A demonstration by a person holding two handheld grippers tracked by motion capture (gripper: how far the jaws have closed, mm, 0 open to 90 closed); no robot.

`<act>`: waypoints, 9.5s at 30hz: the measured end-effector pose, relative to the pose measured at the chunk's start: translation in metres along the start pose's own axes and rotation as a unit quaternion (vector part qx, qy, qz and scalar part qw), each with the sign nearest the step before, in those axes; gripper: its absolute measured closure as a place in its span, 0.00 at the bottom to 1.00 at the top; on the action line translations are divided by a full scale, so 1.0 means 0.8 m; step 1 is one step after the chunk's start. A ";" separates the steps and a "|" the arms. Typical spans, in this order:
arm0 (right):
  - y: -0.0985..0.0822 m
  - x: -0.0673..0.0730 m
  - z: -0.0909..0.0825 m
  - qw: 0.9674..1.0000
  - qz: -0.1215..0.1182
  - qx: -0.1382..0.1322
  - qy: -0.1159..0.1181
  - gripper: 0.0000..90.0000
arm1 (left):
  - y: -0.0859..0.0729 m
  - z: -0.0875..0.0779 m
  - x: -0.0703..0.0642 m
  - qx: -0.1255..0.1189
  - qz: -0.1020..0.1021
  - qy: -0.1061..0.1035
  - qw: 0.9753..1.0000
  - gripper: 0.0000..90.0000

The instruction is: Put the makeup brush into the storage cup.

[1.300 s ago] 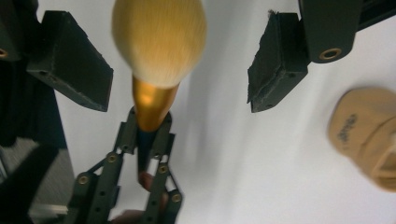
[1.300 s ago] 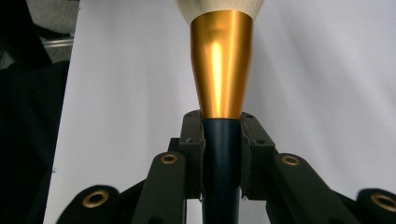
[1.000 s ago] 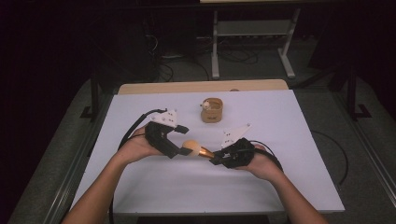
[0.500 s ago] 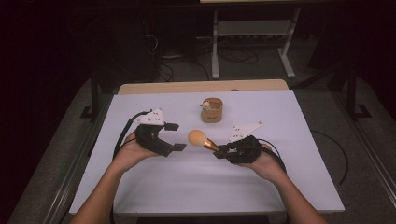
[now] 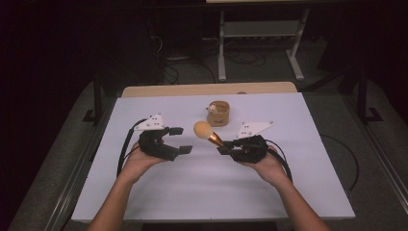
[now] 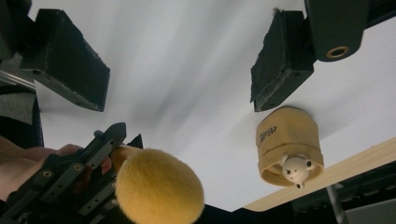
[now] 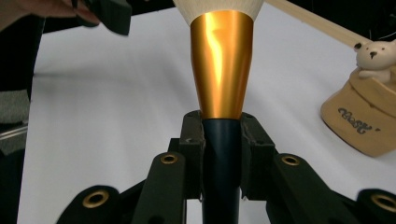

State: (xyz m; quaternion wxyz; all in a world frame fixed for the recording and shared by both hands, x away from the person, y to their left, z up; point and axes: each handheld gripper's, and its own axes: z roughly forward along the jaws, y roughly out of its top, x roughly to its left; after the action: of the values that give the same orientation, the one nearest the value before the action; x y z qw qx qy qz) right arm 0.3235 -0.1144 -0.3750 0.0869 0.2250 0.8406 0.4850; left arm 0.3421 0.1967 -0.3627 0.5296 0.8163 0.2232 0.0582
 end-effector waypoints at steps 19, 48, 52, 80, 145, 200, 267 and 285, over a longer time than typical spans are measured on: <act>0.008 0.007 0.025 0.999 0.014 -0.029 -0.007 0.82 | -0.015 0.019 -0.007 -0.031 -0.047 -0.043 0.998 0.38; 0.012 0.018 0.042 0.999 0.012 -0.035 -0.011 0.82 | -0.004 0.035 -0.014 -0.047 -0.057 -0.053 0.996 0.52; 0.012 0.021 0.045 0.999 0.017 -0.033 -0.013 0.82 | -0.002 0.035 -0.013 -0.051 -0.058 -0.048 0.996 0.53; 0.016 0.036 0.057 0.999 0.018 -0.035 -0.030 0.82 | 0.006 0.036 -0.016 -0.075 -0.077 -0.028 0.994 0.69; -0.002 0.018 0.063 0.981 -0.018 -0.068 0.179 0.71 | 0.022 0.027 -0.026 0.026 0.062 -0.148 0.987 0.73; -0.008 -0.009 0.033 0.996 0.006 -0.072 0.061 0.81 | -0.028 -0.032 -0.014 -0.024 0.028 0.017 0.999 0.12; 0.011 -0.098 -0.006 0.982 0.096 -0.105 -0.128 0.81 | -0.120 -0.089 -0.033 -0.056 -0.047 0.086 0.994 0.14; 0.036 -0.122 -0.002 0.975 0.097 -0.124 -0.154 0.81 | -0.120 -0.087 -0.036 -0.055 -0.051 0.083 0.994 0.14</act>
State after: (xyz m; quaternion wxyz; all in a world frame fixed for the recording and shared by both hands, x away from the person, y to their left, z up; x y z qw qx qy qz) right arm 0.4179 -0.1486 -0.3565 0.1947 0.3649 0.7245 0.5514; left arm 0.2645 0.2754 -0.4142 0.5554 0.7657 0.3048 0.1109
